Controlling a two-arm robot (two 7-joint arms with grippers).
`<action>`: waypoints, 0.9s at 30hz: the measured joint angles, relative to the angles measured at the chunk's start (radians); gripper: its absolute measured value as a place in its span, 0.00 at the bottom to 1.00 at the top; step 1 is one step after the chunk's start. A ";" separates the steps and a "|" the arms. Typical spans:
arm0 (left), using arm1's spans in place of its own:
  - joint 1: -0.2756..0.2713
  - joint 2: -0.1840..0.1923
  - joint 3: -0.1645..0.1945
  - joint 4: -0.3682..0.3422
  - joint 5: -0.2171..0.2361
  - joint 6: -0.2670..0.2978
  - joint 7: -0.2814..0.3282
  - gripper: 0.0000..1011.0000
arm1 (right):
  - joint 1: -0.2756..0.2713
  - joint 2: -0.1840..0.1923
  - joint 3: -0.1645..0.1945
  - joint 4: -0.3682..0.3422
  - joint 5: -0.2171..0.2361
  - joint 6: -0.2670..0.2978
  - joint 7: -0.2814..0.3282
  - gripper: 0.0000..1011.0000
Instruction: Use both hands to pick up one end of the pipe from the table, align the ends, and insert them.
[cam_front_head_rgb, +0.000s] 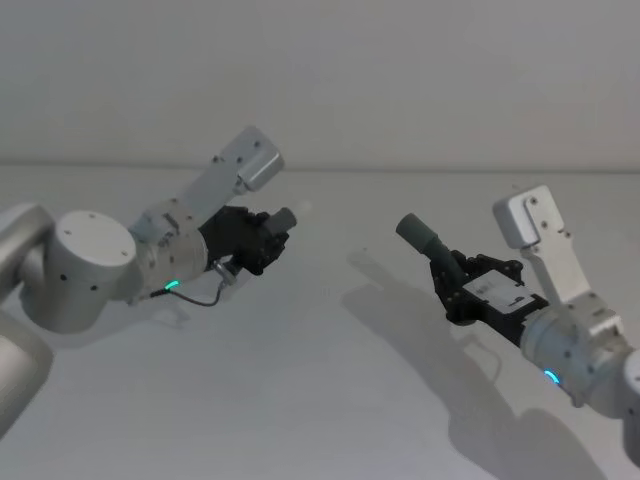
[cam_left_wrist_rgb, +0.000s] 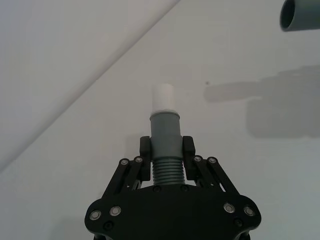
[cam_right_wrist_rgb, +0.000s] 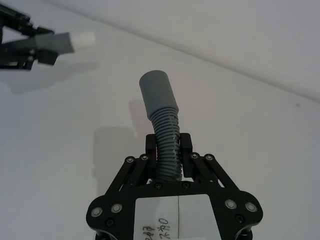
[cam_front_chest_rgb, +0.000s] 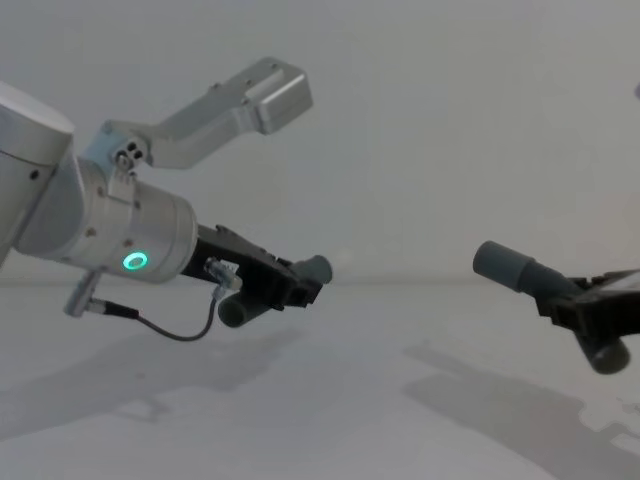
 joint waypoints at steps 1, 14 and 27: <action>-0.002 0.004 0.001 0.000 0.000 -0.009 -0.013 0.35 | -0.002 0.006 0.001 -0.002 -0.001 -0.006 0.009 0.26; -0.048 0.075 0.020 0.001 -0.039 -0.121 -0.204 0.35 | -0.052 0.153 0.005 -0.050 -0.055 -0.143 0.113 0.26; -0.110 0.136 0.051 0.013 -0.090 -0.211 -0.411 0.35 | -0.085 0.223 -0.005 -0.083 -0.156 -0.295 0.114 0.26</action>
